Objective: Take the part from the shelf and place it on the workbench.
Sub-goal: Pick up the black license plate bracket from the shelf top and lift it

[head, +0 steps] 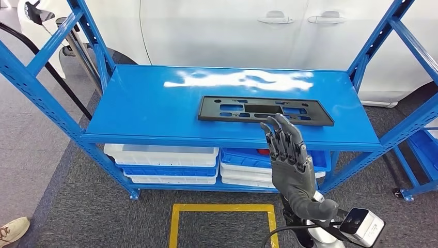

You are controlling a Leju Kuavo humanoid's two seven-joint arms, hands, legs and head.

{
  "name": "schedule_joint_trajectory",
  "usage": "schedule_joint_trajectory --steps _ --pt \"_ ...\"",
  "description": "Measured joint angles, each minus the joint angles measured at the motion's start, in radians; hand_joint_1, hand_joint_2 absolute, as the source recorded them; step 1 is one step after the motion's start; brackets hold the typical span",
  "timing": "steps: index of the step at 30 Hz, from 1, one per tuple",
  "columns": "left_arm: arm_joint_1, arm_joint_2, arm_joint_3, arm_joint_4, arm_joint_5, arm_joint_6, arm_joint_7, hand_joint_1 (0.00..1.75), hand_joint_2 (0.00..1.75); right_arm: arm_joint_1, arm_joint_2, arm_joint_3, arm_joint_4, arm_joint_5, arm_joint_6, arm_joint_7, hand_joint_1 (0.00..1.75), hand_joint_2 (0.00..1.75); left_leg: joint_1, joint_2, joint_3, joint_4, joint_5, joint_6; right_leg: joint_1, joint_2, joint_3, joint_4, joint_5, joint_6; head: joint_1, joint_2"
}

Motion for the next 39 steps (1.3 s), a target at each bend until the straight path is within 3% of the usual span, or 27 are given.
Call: schedule_joint_trajectory --steps 2,3,4,6,8,9,12,14,17,18,19,20,21,23,26,28,30,32,33,34,35,37,39 --pt "0.001 0.000 0.000 0.000 -0.001 0.002 0.002 0.00 0.00 0.003 0.000 0.000 0.008 0.000 0.003 0.000 0.00 0.00 -0.001 0.000 0.014 0.000 -0.014 0.004 0.000 0.000 -0.088 0.118 -0.045 0.000 0.000 0.000" --pt "0.002 0.000 0.000 0.000 -0.003 0.003 0.004 0.00 0.00 0.005 0.000 0.000 0.012 0.001 0.003 0.000 0.00 0.00 -0.002 -0.001 0.024 0.000 -0.022 0.004 0.000 -0.001 -0.115 0.138 -0.045 0.000 0.000 0.000" --pt "0.004 0.000 -0.001 0.000 -0.005 0.006 0.007 0.00 0.00 0.007 0.000 0.000 0.016 0.004 0.000 0.000 0.00 0.00 -0.002 -0.001 0.037 0.000 -0.032 0.003 0.000 -0.001 -0.125 0.123 -0.023 -0.001 0.000 0.000" --pt "0.007 -0.002 -0.002 0.001 -0.010 0.010 0.013 0.00 0.00 0.010 0.000 0.000 0.022 0.012 -0.006 0.000 0.00 0.00 -0.002 -0.003 0.064 0.000 -0.053 -0.001 0.001 -0.001 -0.104 0.005 0.079 -0.008 0.000 0.000" --pt "0.006 -0.004 -0.004 0.002 -0.013 0.012 0.017 0.00 0.00 0.012 0.000 0.001 0.027 0.017 -0.008 0.000 0.00 0.00 -0.005 -0.006 0.081 0.003 -0.074 -0.011 0.006 -0.002 -0.085 -0.100 0.151 -0.020 0.000 0.000" --pt "0.006 -0.004 -0.004 0.003 -0.014 0.013 0.018 0.00 0.00 0.014 0.000 0.001 0.029 0.019 -0.010 0.000 0.00 0.00 -0.006 -0.006 0.088 0.005 -0.081 -0.017 0.008 -0.001 -0.082 -0.122 0.164 -0.025 0.000 0.000" --pt "0.004 -0.003 -0.005 0.003 -0.024 0.023 0.033 0.00 0.00 0.019 0.000 0.002 0.034 0.035 -0.023 0.000 0.00 0.00 -0.007 -0.005 0.101 0.020 -0.092 -0.035 0.006 0.002 -0.062 -0.133 0.156 -0.041 -0.001 0.000" --pt "0.003 -0.003 -0.006 0.004 -0.031 0.037 0.051 0.00 0.00 0.014 0.004 0.007 0.044 0.049 -0.034 0.000 0.00 0.00 -0.004 -0.003 0.073 0.084 -0.116 -0.045 0.002 0.002 -0.041 -0.139 0.147 -0.052 -0.001 0.000" --pt "0.004 -0.003 -0.007 0.004 -0.031 0.051 0.066 0.00 0.00 0.001 0.008 0.022 0.079 0.057 -0.043 0.001 0.00 0.00 0.000 -0.002 -0.043 0.256 -0.183 -0.058 0.003 0.002 -0.022 -0.141 0.129 -0.058 -0.001 0.000" --pt "0.006 -0.003 -0.007 0.004 -0.029 0.052 0.067 0.00 0.00 -0.002 0.008 0.027 0.093 0.059 -0.045 0.001 0.00 0.00 0.001 -0.002 -0.071 0.280 -0.185 -0.060 0.004 0.002 -0.015 -0.141 0.123 -0.058 -0.001 0.000" --pt "0.007 -0.003 -0.006 0.004 -0.028 0.052 0.068 0.00 0.00 -0.004 0.008 0.031 0.106 0.063 -0.046 0.001 0.00 0.00 0.001 -0.002 -0.083 0.270 -0.165 -0.059 0.004 0.003 -0.005 -0.141 0.115 -0.058 -0.001 0.000" --pt "0.009 -0.003 -0.006 0.004 -0.026 0.052 0.068 0.00 0.00 -0.006 0.008 0.035 0.117 0.068 -0.050 0.001 0.00 0.00 0.001 -0.002 -0.077 0.224 -0.124 -0.055 0.005 0.003 0.006 -0.141 0.108 -0.057 -0.001 0.000" --pt "0.011 -0.003 -0.006 0.004 -0.024 0.052 0.067 0.00 0.00 -0.008 0.008 0.040 0.127 0.074 -0.054 0.001 0.00 0.00 -0.001 -0.002 -0.060 0.154 -0.068 -0.049 0.006 0.003 0.016 -0.141 0.100 -0.056 -0.001 0.000" --pt "0.013 -0.002 -0.006 0.004 -0.020 0.053 0.065 0.00 0.00 -0.013 0.008 0.050 0.148 0.088 -0.062 0.000 0.00 0.00 -0.007 -0.001 -0.032 0.047 -0.005 -0.035 0.008 0.003 0.030 -0.142 0.088 -0.051 -0.001 0.000" --pt "0.016 -0.003 -0.005 0.004 -0.015 0.056 0.059 0.00 0.00 -0.022 0.008 0.064 0.185 0.148 -0.110 0.000 0.00 0.00 -0.012 -0.002 -0.020 0.012 0.008 -0.021 0.009 0.005 0.035 -0.146 0.079 -0.036 -0.001 0.000" --pt "0.018 -0.005 -0.005 0.004 -0.013 0.059 0.053 0.00 0.00 -0.033 0.006 0.073 0.206 0.269 -0.222 0.001 0.00 0.00 -0.006 -0.001 -0.009 -0.003 0.016 -0.012 0.011 0.004 0.035 -0.134 0.064 -0.025 -0.001 0.000" --pt "0.017 -0.006 -0.004 0.004 -0.014 0.061 0.049 0.00 0.00 -0.042 0.001 0.087 0.233 0.436 -0.377 0.002 0.00 0.00 0.000 0.000 0.002 -0.015 0.017 -0.004 0.007 0.002 -0.008 -0.049 0.018 -0.016 -0.001 0.000" --pt "0.018 -0.006 -0.004 0.004 -0.014 0.063 0.048 0.00 0.00 -0.044 -0.005 0.102 0.260 0.539 -0.473 0.003 0.00 0.00 0.000 0.000 0.004 -0.016 0.013 -0.001 0.001 0.001 -0.086 0.081 -0.029 -0.008 -0.001 0.000" --pt "0.019 -0.006 -0.004 0.004 -0.015 0.063 0.048 0.00 0.00 -0.043 -0.008 0.108 0.271 0.560 -0.492 0.003 0.00 0.00 0.000 0.000 0.005 -0.015 0.010 -0.001 -0.002 0.001 -0.115 0.120 -0.031 -0.004 -0.001 0.000" --pt "0.020 -0.006 -0.004 0.004 -0.017 0.063 0.048 0.00 0.00 -0.042 -0.010 0.113 0.280 0.578 -0.508 0.005 0.00 0.44 0.001 -0.001 0.007 -0.013 0.007 -0.003 -0.006 0.000 -0.125 0.122 -0.013 -0.001 -0.001 0.000" --pt "0.021 -0.007 -0.004 0.004 -0.018 0.063 0.048 0.00 0.00 -0.042 -0.012 0.118 0.287 0.598 -0.525 0.007 0.00 0.87 0.002 -0.001 0.011 -0.011 0.002 -0.006 -0.009 -0.001 -0.115 0.084 0.023 0.002 -0.001 0.000" --pt "0.022 -0.008 -0.004 0.004 -0.021 0.062 0.048 0.00 0.00 -0.043 -0.015 0.126 0.298 0.660 -0.580 0.018 0.00 1.75 0.002 -0.002 0.019 -0.003 -0.009 -0.015 -0.014 -0.005 -0.061 -0.047 0.099 0.004 -0.001 0.000" --pt "0.022 -0.008 -0.004 0.004 -0.026 0.062 0.048 0.00 0.00 -0.043 -0.018 0.133 0.313 0.775 -0.681 0.060 0.00 1.75 -0.002 -0.003 0.019 0.005 -0.018 -0.026 -0.014 -0.004 -0.030 -0.123 0.126 -0.004 -0.001 0.000"
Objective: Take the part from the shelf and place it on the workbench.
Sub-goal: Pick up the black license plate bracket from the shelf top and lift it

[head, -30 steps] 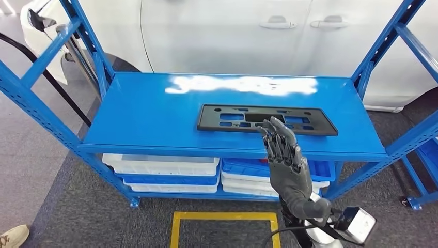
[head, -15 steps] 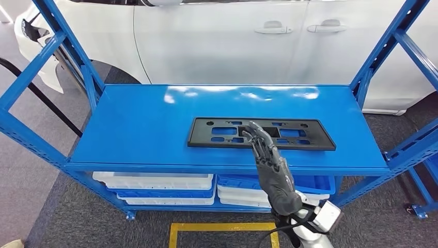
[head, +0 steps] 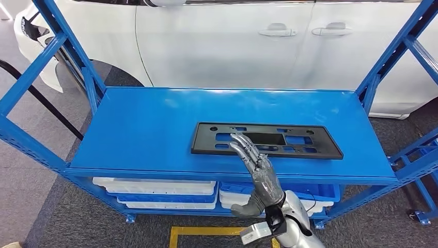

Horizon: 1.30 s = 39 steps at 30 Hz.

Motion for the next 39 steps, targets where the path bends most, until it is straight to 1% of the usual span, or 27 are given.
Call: schedule_joint_trajectory --steps 3,5,6,8,9,10,11,13,14,15,17,18,20,21,23,24,25,26,28,29,30,31,33,35,36,38,39 --pt "-0.001 0.000 0.000 0.000 -0.008 0.000 -0.001 0.00 0.00 0.001 -0.005 0.011 0.038 0.247 -0.193 0.100 0.00 1.75 0.002 0.001 0.001 0.001 -0.004 -0.018 0.005 0.004 0.002 -0.011 -0.001 -0.021 0.000 0.000" --pt "-0.002 -0.001 0.000 0.000 -0.012 -0.001 -0.003 0.00 0.00 0.000 -0.005 0.012 0.062 0.389 -0.260 0.148 0.00 1.75 0.005 0.002 -0.013 0.039 -0.032 -0.029 0.003 0.003 0.006 -0.016 0.002 -0.034 0.000 0.000" --pt "-0.001 -0.002 0.000 0.000 -0.013 -0.001 -0.005 0.00 0.00 0.000 -0.004 0.010 0.074 0.453 -0.272 0.164 0.00 1.75 0.006 0.002 -0.036 0.090 -0.061 -0.033 0.003 0.002 0.008 -0.018 0.002 -0.038 0.000 0.000" --pt "-0.001 -0.003 0.000 0.000 -0.015 -0.004 -0.012 0.00 0.00 -0.001 -0.001 0.006 0.100 0.563 -0.281 0.186 0.00 1.75 0.007 0.002 -0.101 0.228 -0.124 -0.039 0.006 0.000 0.008 -0.018 0.001 -0.043 0.000 0.000" --pt "0.000 -0.003 0.000 0.000 -0.015 -0.005 -0.014 0.00 0.00 -0.001 0.002 0.005 0.114 0.610 -0.282 0.200 0.00 1.75 0.007 0.002 -0.125 0.278 -0.138 -0.039 0.008 0.000 0.008 -0.018 0.001 -0.044 0.000 0.000" --pt "0.000 -0.003 0.000 0.000 -0.015 -0.006 -0.017 0.00 0.00 -0.003 0.006 0.004 0.125 0.651 -0.282 0.214 0.00 1.75 0.006 0.002 -0.132 0.290 -0.133 -0.038 0.010 0.000 0.008 -0.017 0.000 -0.045 0.000 0.000" --pt "0.000 -0.003 0.000 0.000 -0.016 -0.006 -0.018 0.00 0.00 -0.005 0.011 0.004 0.135 0.687 -0.282 0.229 0.00 1.75 0.006 0.002 -0.118 0.260 -0.108 -0.034 0.012 0.001 0.010 -0.017 0.000 -0.045 0.000 0.000" --pt "0.000 -0.002 0.000 0.000 -0.016 -0.007 -0.020 0.00 0.00 -0.011 0.021 0.004 0.147 0.733 -0.283 0.251 0.00 1.75 0.003 0.002 -0.050 0.120 -0.041 -0.020 0.014 0.002 0.014 -0.017 0.000 -0.043 0.000 0.000" --pt "-0.002 -0.002 0.000 0.000 -0.017 -0.007 -0.021 0.00 0.00 -0.015 0.025 0.004 0.152 0.743 -0.283 0.256 0.00 1.75 0.000 0.003 -0.019 0.057 -0.019 -0.013 0.016 0.002 0.015 -0.017 -0.001 -0.041 0.000 0.000" --pt "-0.003 -0.002 0.000 0.000 -0.017 -0.008 -0.021 0.00 0.00 -0.018 0.028 0.004 0.155 0.748 -0.283 0.259 0.00 1.75 -0.004 0.003 -0.001 0.017 -0.009 -0.007 0.017 0.002 0.015 -0.017 -0.001 -0.037 0.000 0.000" --pt "-0.003 -0.002 0.000 0.000 -0.018 -0.008 -0.022 0.00 0.00 -0.024 0.032 0.005 0.165 0.758 -0.284 0.272 0.00 1.75 -0.009 0.004 0.004 -0.001 -0.008 0.001 0.017 0.002 0.015 -0.019 0.000 -0.025 0.000 0.000" --pt "-0.002 -0.002 0.000 0.000 -0.019 -0.008 -0.023 0.00 0.00 -0.030 0.035 0.009 0.171 0.763 -0.284 0.282 0.00 1.75 -0.007 0.004 0.006 -0.006 -0.004 0.006 0.017 0.002 0.016 -0.020 0.000 -0.019 0.000 0.000" --pt "-0.002 -0.003 0.000 0.000 -0.023 -0.009 -0.026 0.00 0.00 -0.054 0.040 0.020 0.193 0.769 -0.286 0.307 0.00 1.75 -0.001 0.006 0.012 -0.019 0.006 0.017 0.017 0.002 0.005 0.006 -0.021 -0.009 0.000 0.000" --pt "-0.003 -0.003 0.000 0.000 -0.026 -0.010 -0.027 0.00 0.00 -0.069 0.043 0.028 0.209 0.771 -0.286 0.319 0.00 1.75 0.002 0.008 0.014 -0.025 0.011 0.021 0.017 0.002 -0.014 0.048 -0.047 -0.006 0.000 0.000" --pt "-0.003 -0.003 -0.001 0.000 -0.030 -0.011 -0.028 0.00 0.00 -0.098 0.053 0.046 0.247 0.769 -0.288 0.343 0.00 1.75 0.000 0.009 0.012 -0.025 0.013 0.025 0.014 0.001 -0.075 0.176 -0.110 0.000 0.000 0.000" --pt "-0.003 -0.003 -0.001 0.000 -0.032 -0.011 -0.028 0.00 0.00 -0.112 0.059 0.055 0.270 0.766 -0.288 0.355 0.00 1.75 -0.001 0.009 0.011 -0.025 0.013 0.025 0.012 0.001 -0.101 0.231 -0.128 0.003 0.000 0.000" --pt "-0.003 -0.003 -0.001 0.000 -0.035 -0.011 -0.028 0.00 0.00 -0.128 0.067 0.063 0.294 0.761 -0.288 0.366 0.00 1.75 -0.001 0.009 0.011 -0.024 0.013 0.025 0.011 0.001 -0.113 0.254 -0.126 0.004 0.000 0.000" --pt "-0.003 -0.003 -0.001 0.000 -0.037 -0.011 -0.027 0.00 0.00 -0.146 0.076 0.070 0.315 0.754 -0.288 0.375 0.00 1.75 -0.001 0.008 0.011 -0.022 0.012 0.024 0.010 0.001 -0.107 0.238 -0.105 0.004 0.000 0.000" --pt "-0.004 -0.003 -0.001 0.000 -0.041 -0.011 -0.025 0.00 0.00 -0.194 0.098 0.081 0.359 0.742 -0.288 0.390 0.00 1.75 -0.001 0.008 0.011 -0.015 0.008 0.019 0.008 0.000 -0.048 0.112 -0.036 0.000 0.000 0.000" --pt "-0.005 -0.003 -0.002 0.000 -0.043 -0.011 -0.025 0.00 0.00 -0.221 0.110 0.085 0.383 0.737 -0.288 0.397 0.00 1.75 -0.003 0.008 0.009 -0.010 0.005 0.015 0.009 0.000 -0.019 0.049 -0.012 -0.004 0.000 0.000" --pt "-0.006 -0.003 -0.002 0.000 -0.046 -0.012 -0.025 0.00 0.00 -0.246 0.122 0.089 0.409 0.736 -0.289 0.405 0.00 1.75 -0.004 0.007 0.007 -0.006 0.004 0.010 0.011 0.000 0.000 0.005 0.002 -0.009 0.000 0.000" --pt "-0.007 -0.003 -0.002 0.000 -0.048 -0.012 -0.025 0.00 0.00 -0.269 0.133 0.093 0.436 0.736 -0.289 0.413 0.00 1.75 -0.005 0.007 0.004 -0.003 0.003 0.004 0.013 0.000 0.008 -0.015 0.004 -0.014 0.000 0.000" --pt "-0.009 -0.002 -0.002 0.000 -0.050 -0.014 -0.025 0.00 0.00 -0.302 0.152 0.100 0.479 0.742 -0.289 0.426 0.00 1.75 -0.004 0.007 0.003 -0.004 0.004 -0.007 0.016 0.000 0.007 -0.019 0.007 -0.026 0.000 0.000" --pt "-0.009 -0.002 -0.003 0.000 -0.053 -0.014 -0.025 0.00 0.00 -0.325 0.168 0.107 0.510 0.751 -0.289 0.433 0.00 1.75 0.000 0.007 -0.006 0.018 -0.013 -0.020 0.013 -0.001 0.010 -0.027 0.012 -0.038 0.000 0.000" --pt "-0.010 -0.001 -0.003 0.000 -0.055 -0.015 -0.025 0.00 0.00 -0.335 0.176 0.112 0.525 0.758 -0.289 0.439 0.00 1.75 0.002 0.007 -0.024 0.057 -0.036 -0.026 0.011 -0.002 0.012 -0.031 0.014 -0.043 0.000 0.000" --pt "-0.009 -0.002 -0.005 0.000 -0.057 -0.015 -0.025 0.00 0.00 -0.353 0.191 0.123 0.566 0.777 -0.289 0.455 0.00 1.75 0.006 0.007 -0.085 0.184 -0.098 -0.037 0.010 -0.003 0.011 -0.032 0.014 -0.048 0.000 0.000" --pt "-0.009 -0.002 -0.007 0.000 -0.058 -0.015 -0.024 0.00 0.00 -0.361 0.196 0.130 0.591 0.787 -0.289 0.465 0.00 1.75 0.007 0.007 -0.116 0.246 -0.120 -0.041 0.010 -0.003 0.011 -0.032 0.014 -0.049 0.000 0.000"
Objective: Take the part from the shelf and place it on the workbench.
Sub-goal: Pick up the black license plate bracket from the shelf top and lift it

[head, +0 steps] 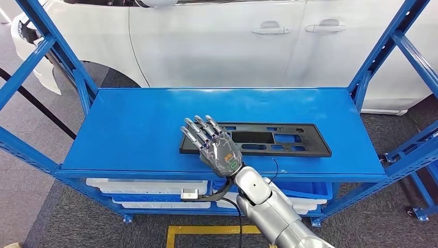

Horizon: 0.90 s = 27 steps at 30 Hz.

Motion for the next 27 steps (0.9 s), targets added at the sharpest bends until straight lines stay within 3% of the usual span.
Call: schedule_joint_trajectory --steps 1,2,4,6,7,11,13,15,16,17,18,20,22,25,27 --pt "0.001 0.000 -0.001 0.000 -0.001 0.000 0.000 0.00 0.00 -0.006 0.004 0.007 0.027 0.011 0.000 0.010 0.00 1.75 0.001 0.000 -0.018 0.032 -0.003 -0.002 0.000 0.000 0.000 0.000 0.000 0.000 0.000 0.000" --pt "0.001 0.000 -0.003 0.000 -0.002 0.000 0.001 0.00 0.00 -0.011 0.009 0.015 0.055 0.023 0.000 0.020 0.00 1.75 0.002 0.000 -0.017 0.025 0.013 -0.003 0.000 0.000 0.001 0.000 -0.001 0.001 0.000 0.000" --pt "0.001 0.000 -0.005 0.000 -0.003 -0.001 0.001 0.00 0.00 -0.026 0.017 0.031 0.109 0.047 0.000 0.041 0.00 1.75 0.003 0.000 0.038 -0.097 0.085 0.000 0.000 0.001 0.004 0.001 -0.003 0.004 0.000 0.000" --pt "-0.001 0.001 -0.008 0.000 -0.005 -0.003 0.001 0.00 0.00 -0.048 0.021 0.048 0.163 0.065 0.000 0.054 0.00 1.75 0.000 -0.001 0.096 -0.220 0.130 0.010 0.004 0.002 0.005 0.002 -0.005 0.012 0.000 0.000" --pt "-0.002 0.001 -0.009 0.000 -0.006 -0.004 0.002 0.00 0.00 -0.057 0.022 0.055 0.188 0.070 0.000 0.057 0.00 1.75 -0.003 -0.002 0.108 -0.247 0.135 0.017 0.005 0.003 0.004 0.003 -0.005 0.018 0.000 0.000" --pt "-0.001 0.001 -0.012 0.000 -0.008 -0.008 0.002 0.00 0.00 -0.080 0.023 0.073 0.262 0.075 0.000 0.059 0.00 1.75 -0.002 -0.003 0.110 -0.260 0.139 0.046 0.004 0.002 -0.002 0.016 -0.016 0.042 0.000 0.000" --pt "-0.002 0.002 -0.012 0.000 -0.008 -0.009 0.003 0.00 0.00 -0.092 0.022 0.079 0.288 0.076 0.002 0.062 0.00 1.75 0.000 -0.001 0.111 -0.265 0.143 0.057 0.003 0.002 -0.044 0.105 -0.068 0.049 0.000 0.000" --pt "-0.002 0.003 -0.012 0.000 -0.009 -0.011 0.005 0.00 0.00 -0.100 0.018 0.082 0.318 0.077 0.006 0.067 0.00 1.75 -0.002 -0.001 0.110 -0.265 0.142 0.062 0.003 0.002 -0.113 0.243 -0.127 0.052 0.000 0.000" --pt "-0.002 0.003 -0.012 0.000 -0.009 -0.012 0.006 0.00 0.00 -0.102 0.015 0.083 0.331 0.076 0.007 0.071 0.00 1.75 -0.003 -0.001 0.110 -0.264 0.141 0.063 0.003 0.002 -0.136 0.287 -0.136 0.053 0.000 0.000" --pt "-0.001 0.004 -0.012 0.000 -0.010 -0.013 0.006 0.00 0.00 -0.106 0.012 0.083 0.342 0.075 0.007 0.075 0.00 1.75 -0.004 -0.001 0.111 -0.263 0.140 0.063 0.003 0.002 -0.141 0.292 -0.124 0.053 0.000 0.000" --pt "-0.001 0.004 -0.013 0.000 -0.011 -0.014 0.007 0.00 0.00 -0.111 0.009 0.083 0.351 0.073 0.005 0.079 0.00 1.75 -0.005 -0.002 0.114 -0.262 0.139 0.062 0.003 0.002 -0.124 0.253 -0.095 0.050 0.000 0.000" --pt "-0.001 0.004 -0.013 0.000 -0.012 -0.016 0.008 0.00 0.00 -0.123 0.004 0.083 0.368 0.070 -0.001 0.093 0.00 1.75 -0.007 -0.003 0.118 -0.260 0.135 0.058 0.006 0.001 -0.055 0.110 -0.026 0.041 0.000 0.000" --pt "-0.002 0.004 -0.013 0.000 -0.013 -0.016 0.008 0.00 0.00 -0.134 0.001 0.083 0.380 0.070 -0.006 0.110 0.00 1.75 -0.011 -0.003 0.119 -0.257 0.131 0.050 0.009 0.001 -0.012 0.016 0.004 0.032 0.000 0.000" --pt "-0.002 0.004 -0.013 0.000 -0.013 -0.013 0.006 0.00 0.00 -0.148 -0.001 0.083 0.395 0.078 -0.007 0.160 0.00 1.75 -0.010 -0.002 0.119 -0.256 0.128 0.032 0.011 0.003 -0.008 0.000 0.008 0.017 0.000 0.000" --pt "-0.002 0.004 -0.014 0.000 -0.012 -0.009 0.003 0.00 0.00 -0.163 -0.001 0.082 0.411 0.087 -0.007 0.222 0.00 1.75 -0.008 -0.002 0.104 -0.218 0.101 0.021 0.006 0.002 -0.004 -0.009 0.013 0.006 0.000 0.000"
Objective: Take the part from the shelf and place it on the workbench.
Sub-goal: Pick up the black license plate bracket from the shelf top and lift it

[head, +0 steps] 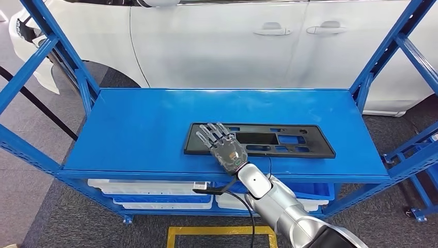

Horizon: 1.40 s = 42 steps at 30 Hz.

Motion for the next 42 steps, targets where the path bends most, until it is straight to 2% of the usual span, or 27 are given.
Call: schedule_joint_trajectory --steps 3,4,5,6,8,10,12,14,15,17,19,20,21,24,25,26,29,30,31,33,34,35,36,37,39,40,42 --pt "0.002 -0.001 0.000 0.000 0.000 0.002 -0.002 0.00 0.00 -0.025 -0.003 -0.001 0.040 0.003 0.000 0.072 0.00 1.75 0.007 0.000 -0.086 0.186 -0.092 -0.014 -0.002 -0.001 -0.001 -0.002 0.002 -0.005 0.000 0.000" --pt "0.003 -0.001 0.000 0.000 0.000 0.002 -0.002 0.00 0.00 -0.034 -0.006 -0.001 0.055 0.003 0.000 0.085 0.00 1.75 0.008 0.000 -0.111 0.237 -0.107 -0.018 -0.001 -0.001 -0.001 -0.001 0.002 -0.005 0.000 0.000" --pt "0.004 -0.001 0.000 0.000 0.000 0.003 -0.002 0.00 0.00 -0.042 -0.008 -0.001 0.069 0.003 0.000 0.095 0.00 1.75 0.009 0.000 -0.120 0.252 -0.102 -0.019 -0.001 -0.001 -0.001 -0.001 0.002 -0.004 0.000 0.000" --pt "0.005 0.000 0.000 0.000 0.000 0.003 -0.002 0.00 0.00 -0.051 -0.011 -0.002 0.080 0.003 0.000 0.101 0.00 1.75 0.011 0.000 -0.108 0.226 -0.078 -0.020 -0.002 0.000 0.001 0.000 0.001 -0.003 0.000 0.000" --pt "0.005 0.001 0.000 0.000 0.000 0.004 -0.003 0.00 0.00 -0.064 -0.015 -0.002 0.097 0.003 0.000 0.106 0.00 1.75 0.013 0.000 -0.041 0.085 -0.007 -0.015 -0.001 0.000 0.004 0.002 -0.002 0.001 0.000 0.000" --pt "0.004 0.001 0.000 0.000 0.000 0.005 -0.004 0.00 0.00 -0.073 -0.018 -0.002 0.109 0.003 0.000 0.106 0.00 1.75 0.009 0.000 0.008 -0.022 0.029 -0.003 0.002 0.002 0.003 0.004 -0.003 0.010 0.000 0.000" --pt "0.004 0.001 0.000 0.000 0.000 0.005 -0.005 0.00 0.00 -0.077 -0.020 -0.003 0.117 0.003 0.000 0.107 0.00 1.75 0.003 -0.002 0.013 -0.038 0.030 0.010 0.003 0.003 0.000 0.003 0.000 0.022 0.000 0.000" --pt "0.004 0.001 0.000 0.000 0.000 0.005 -0.005 0.00 0.00 -0.079 -0.022 -0.005 0.122 0.003 0.000 0.107 0.00 1.75 0.006 0.000 0.015 -0.045 0.035 0.024 0.001 0.003 -0.002 0.010 -0.007 0.034 0.000 0.000" --pt "0.004 0.001 0.000 0.000 0.000 0.005 -0.005 0.00 0.00 -0.081 -0.023 -0.006 0.124 0.003 0.000 0.108 0.00 1.75 0.008 0.000 0.016 -0.049 0.038 0.032 0.001 0.003 -0.012 0.032 -0.024 0.038 0.000 0.000" --pt "0.003 0.001 0.000 0.000 0.000 0.005 -0.005 0.00 0.00 -0.083 -0.026 -0.007 0.131 0.003 0.001 0.113 0.03 1.75 0.009 0.002 0.015 -0.053 0.042 0.041 0.000 0.003 -0.062 0.141 -0.085 0.043 0.000 0.000" --pt "0.003 0.001 0.000 0.000 0.000 0.005 -0.005 0.00 0.00 -0.084 -0.032 -0.007 0.142 0.003 0.011 0.138 0.90 1.75 0.007 0.002 0.013 -0.052 0.042 0.043 -0.002 0.003 -0.126 0.270 -0.136 0.046 0.000 0.000" --pt "0.003 0.001 0.000 0.000 0.000 0.005 -0.006 0.00 0.00 -0.086 -0.038 -0.008 0.149 0.001 0.025 0.156 1.34 1.75 0.006 0.002 0.013 -0.052 0.042 0.043 -0.002 0.002 -0.140 0.296 -0.136 0.046 0.000 0.000" --pt "0.004 0.001 0.000 0.000 0.000 0.004 -0.007 0.00 0.00 -0.089 -0.044 -0.012 0.155 -0.002 0.042 0.173 1.75 1.75 0.006 0.001 0.014 -0.051 0.041 0.043 -0.002 0.002 -0.133 0.282 -0.116 0.046 0.000 0.000" --pt "0.004 0.000 0.000 0.000 -0.001 -0.001 -0.008 0.00 0.00 -0.111 -0.078 -0.035 0.176 -0.020 0.081 0.197 1.75 1.75 0.003 -0.004 0.014 -0.041 0.035 0.037 -0.001 -0.001 -0.038 0.085 -0.021 0.038 0.000 0.000" --pt "0.004 0.000 0.000 0.000 -0.001 -0.003 -0.008 0.00 0.00 -0.118 -0.090 -0.046 0.184 -0.025 0.087 0.199 1.75 1.75 0.002 -0.006 0.013 -0.038 0.033 0.033 0.001 -0.002 -0.015 0.037 -0.007 0.034 0.000 0.000" --pt "0.005 0.000 0.000 0.000 -0.002 -0.005 -0.009 0.00 0.00 -0.122 -0.102 -0.057 0.193 -0.027 0.093 0.203 1.75 1.75 0.000 -0.007 0.011 -0.036 0.032 0.028 0.003 -0.002 -0.006 0.015 -0.004 0.030 0.000 0.000" --pt "0.006 0.002 0.000 0.000 -0.006 -0.008 -0.009 0.00 0.00 -0.129 -0.129 -0.087 0.210 -0.030 0.109 0.215 1.75 1.75 0.000 -0.008 0.010 -0.033 0.028 0.012 0.002 0.000 -0.004 0.005 0.000 0.016 0.000 0.000" --pt "0.006 0.002 0.000 0.000 -0.007 -0.009 -0.009 0.00 0.00 -0.131 -0.134 -0.095 0.214 -0.030 0.115 0.219 1.75 1.75 0.001 -0.007 0.004 -0.017 0.015 0.006 -0.001 0.000 -0.002 0.001 0.002 0.009 0.000 0.000" --pt "0.005 0.003 0.000 0.000 -0.008 -0.010 -0.009 0.00 0.00 -0.132 -0.137 -0.102 0.217 -0.030 0.120 0.223 1.75 1.75 0.003 -0.006 -0.011 0.020 -0.008 0.000 -0.004 0.001 0.001 -0.003 0.005 0.005 0.000 0.000" --pt "0.004 0.004 0.000 0.000 -0.009 -0.011 -0.010 0.00 0.00 -0.131 -0.142 -0.113 0.226 -0.028 0.130 0.235 1.75 1.75 0.006 -0.004 -0.070 0.147 -0.073 -0.010 -0.004 0.000 0.001 -0.005 0.005 0.000 0.000 0.000" --pt "0.005 0.004 0.000 0.000 -0.009 -0.011 -0.010 0.00 0.00 -0.130 -0.145 -0.118 0.231 -0.027 0.135 0.243 1.75 1.75 0.008 -0.004 -0.100 0.209 -0.097 -0.014 -0.004 0.000 0.001 -0.004 0.005 0.000 0.000 0.000" --pt "0.006 0.004 0.000 0.000 -0.009 -0.011 -0.010 0.00 0.00 -0.129 -0.147 -0.123 0.235 -0.025 0.141 0.251 1.75 1.75 0.008 -0.004 -0.118 0.245 -0.104 -0.016 -0.004 0.000 0.000 -0.003 0.005 0.000 0.000 0.000" --pt "0.008 0.004 0.000 0.000 -0.009 -0.011 -0.010 0.00 0.00 -0.129 -0.151 -0.128 0.238 -0.024 0.148 0.258 1.75 1.75 0.009 -0.004 -0.117 0.240 -0.090 -0.016 -0.004 0.000 0.000 -0.002 0.004 0.001 0.000 0.000" --pt "0.009 0.004 0.000 0.000 -0.008 -0.011 -0.010 0.00 0.00 -0.130 -0.153 -0.134 0.240 -0.024 0.156 0.262 1.75 1.75 0.009 -0.004 -0.094 0.193 -0.058 -0.015 -0.004 0.000 0.001 -0.001 0.003 0.003 0.000 0.000" --pt "0.009 0.005 0.000 0.000 -0.008 -0.011 -0.011 0.00 0.00 -0.134 -0.160 -0.146 0.243 -0.025 0.172 0.264 1.75 1.75 0.008 -0.003 -0.022 0.048 0.006 -0.008 -0.002 0.000 0.004 0.002 0.000 0.009 0.000 0.000" --pt "0.008 0.005 0.000 0.000 -0.007 -0.011 -0.012 0.00 0.00 -0.136 -0.163 -0.152 0.244 -0.025 0.178 0.263 1.75 1.75 0.005 -0.004 0.004 -0.004 0.023 0.000 0.000 0.000 0.004 0.003 -0.001 0.014 0.000 0.000" --pt "0.009 0.005 0.000 0.000 -0.007 -0.011 -0.013 0.00 0.00 -0.138 -0.169 -0.161 0.246 -0.027 0.183 0.259 1.75 1.75 0.000 -0.004 0.018 -0.036 0.026 0.014 0.002 -0.001 0.003 0.002 0.000 0.025 0.000 0.000"
